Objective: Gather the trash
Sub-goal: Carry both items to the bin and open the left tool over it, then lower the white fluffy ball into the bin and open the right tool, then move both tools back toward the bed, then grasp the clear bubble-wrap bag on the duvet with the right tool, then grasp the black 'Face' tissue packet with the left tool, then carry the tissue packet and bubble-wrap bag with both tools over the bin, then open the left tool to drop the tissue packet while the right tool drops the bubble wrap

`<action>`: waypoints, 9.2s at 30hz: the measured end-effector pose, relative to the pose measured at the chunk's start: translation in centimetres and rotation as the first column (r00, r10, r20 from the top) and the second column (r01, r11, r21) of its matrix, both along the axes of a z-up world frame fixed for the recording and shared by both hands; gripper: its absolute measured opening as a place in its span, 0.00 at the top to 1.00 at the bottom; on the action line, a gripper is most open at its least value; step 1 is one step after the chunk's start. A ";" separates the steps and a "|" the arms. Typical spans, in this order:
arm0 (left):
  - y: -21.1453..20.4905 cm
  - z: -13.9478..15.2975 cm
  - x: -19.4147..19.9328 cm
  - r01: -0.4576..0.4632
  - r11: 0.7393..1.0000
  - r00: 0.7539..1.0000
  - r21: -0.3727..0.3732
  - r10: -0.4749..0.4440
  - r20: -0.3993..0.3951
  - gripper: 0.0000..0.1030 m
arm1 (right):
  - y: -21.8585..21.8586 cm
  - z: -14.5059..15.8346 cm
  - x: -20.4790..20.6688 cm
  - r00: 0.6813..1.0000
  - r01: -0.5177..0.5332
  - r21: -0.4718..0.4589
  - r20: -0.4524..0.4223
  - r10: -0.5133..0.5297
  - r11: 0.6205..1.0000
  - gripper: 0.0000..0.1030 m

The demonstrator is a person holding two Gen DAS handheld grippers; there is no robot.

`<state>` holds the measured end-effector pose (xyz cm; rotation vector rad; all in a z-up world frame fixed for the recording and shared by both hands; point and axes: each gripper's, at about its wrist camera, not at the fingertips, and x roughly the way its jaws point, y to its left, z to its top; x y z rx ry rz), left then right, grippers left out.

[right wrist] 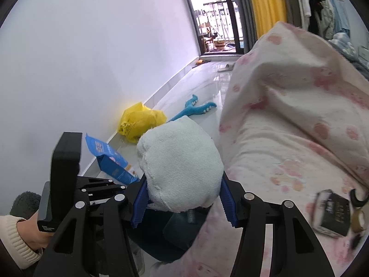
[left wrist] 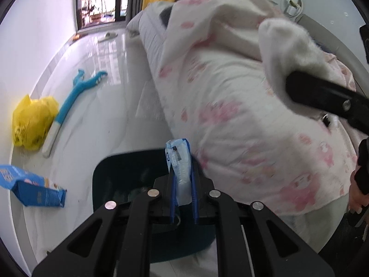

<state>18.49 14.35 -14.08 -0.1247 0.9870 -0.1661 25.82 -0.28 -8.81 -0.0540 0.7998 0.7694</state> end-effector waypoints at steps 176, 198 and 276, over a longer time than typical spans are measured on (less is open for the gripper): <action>-26.9 2.6 5.8 0.151 0.980 0.962 0.131 -0.176 0.209 0.13 | -29.2 1.4 -0.1 0.908 0.407 0.154 0.039 -0.417 0.901 0.67; -26.0 2.8 7.4 0.171 0.983 0.961 0.063 -0.181 0.210 0.26 | -30.4 1.3 -0.4 0.908 0.413 0.171 -0.002 -0.418 0.895 0.67; 8.9 -5.6 -2.0 -0.133 0.988 0.968 0.081 0.147 -0.205 0.16 | 11.8 -5.8 1.0 0.980 -0.134 -0.021 -0.151 0.129 0.991 0.67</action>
